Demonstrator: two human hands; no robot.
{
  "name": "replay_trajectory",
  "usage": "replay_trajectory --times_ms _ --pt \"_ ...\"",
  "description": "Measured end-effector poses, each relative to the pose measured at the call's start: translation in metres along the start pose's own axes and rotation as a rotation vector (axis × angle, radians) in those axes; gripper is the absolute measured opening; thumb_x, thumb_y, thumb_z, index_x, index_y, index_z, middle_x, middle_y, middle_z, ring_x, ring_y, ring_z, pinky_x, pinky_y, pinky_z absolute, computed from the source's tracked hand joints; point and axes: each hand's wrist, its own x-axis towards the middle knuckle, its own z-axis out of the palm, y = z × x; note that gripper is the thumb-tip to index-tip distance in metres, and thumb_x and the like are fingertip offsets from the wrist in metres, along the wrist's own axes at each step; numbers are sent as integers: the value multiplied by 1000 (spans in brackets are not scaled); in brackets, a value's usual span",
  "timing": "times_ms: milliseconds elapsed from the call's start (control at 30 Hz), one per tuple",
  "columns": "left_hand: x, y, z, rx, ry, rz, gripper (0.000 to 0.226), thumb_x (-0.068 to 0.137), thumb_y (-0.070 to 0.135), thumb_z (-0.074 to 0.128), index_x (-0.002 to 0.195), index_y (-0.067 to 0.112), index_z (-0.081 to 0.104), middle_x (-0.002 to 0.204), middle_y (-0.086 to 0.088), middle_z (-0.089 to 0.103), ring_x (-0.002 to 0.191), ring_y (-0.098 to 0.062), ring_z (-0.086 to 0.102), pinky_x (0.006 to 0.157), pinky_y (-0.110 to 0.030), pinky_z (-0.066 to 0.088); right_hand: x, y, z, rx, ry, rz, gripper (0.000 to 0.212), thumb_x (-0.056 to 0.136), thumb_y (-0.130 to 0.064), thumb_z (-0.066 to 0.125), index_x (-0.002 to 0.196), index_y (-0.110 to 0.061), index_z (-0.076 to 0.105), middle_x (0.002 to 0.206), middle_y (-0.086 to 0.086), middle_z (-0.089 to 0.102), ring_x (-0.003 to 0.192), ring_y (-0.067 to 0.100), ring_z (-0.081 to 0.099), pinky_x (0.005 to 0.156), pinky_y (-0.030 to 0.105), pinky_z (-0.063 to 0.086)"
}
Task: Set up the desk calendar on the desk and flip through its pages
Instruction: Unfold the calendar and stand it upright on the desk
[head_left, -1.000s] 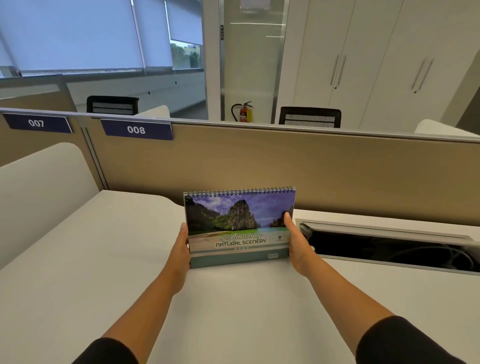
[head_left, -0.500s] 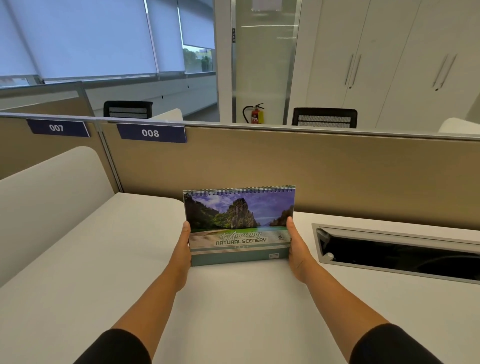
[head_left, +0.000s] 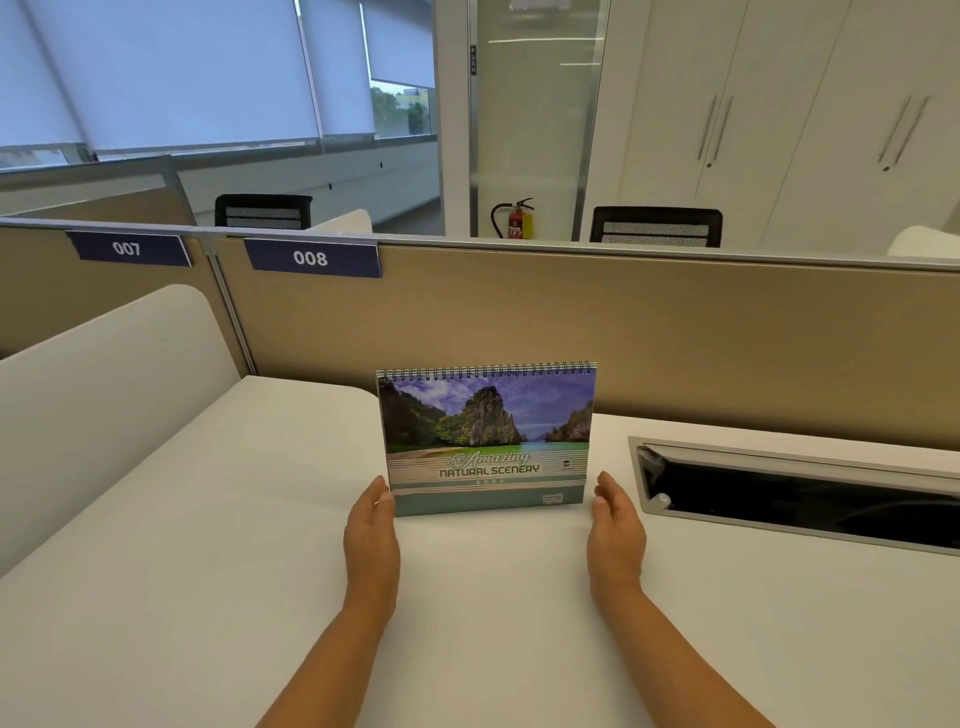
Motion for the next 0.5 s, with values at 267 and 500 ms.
replay_trajectory --times_ms 267,500 --pt "8 6 -2 8 27 -114 50 98 38 22 127 12 52 138 -14 49 128 -30 41 108 -44 28 -1 1 1 -56 -61 -10 36 96 -5 38 129 -8 51 133 10 54 123 23 47 98 25 34" --pt "6 13 -7 36 19 -121 46 98 38 23 114 15 59 135 -14 51 125 -30 43 107 -45 29 -5 -9 3 -132 -79 32 39 95 -2 39 132 -6 47 137 11 51 126 27 45 102 26 31"
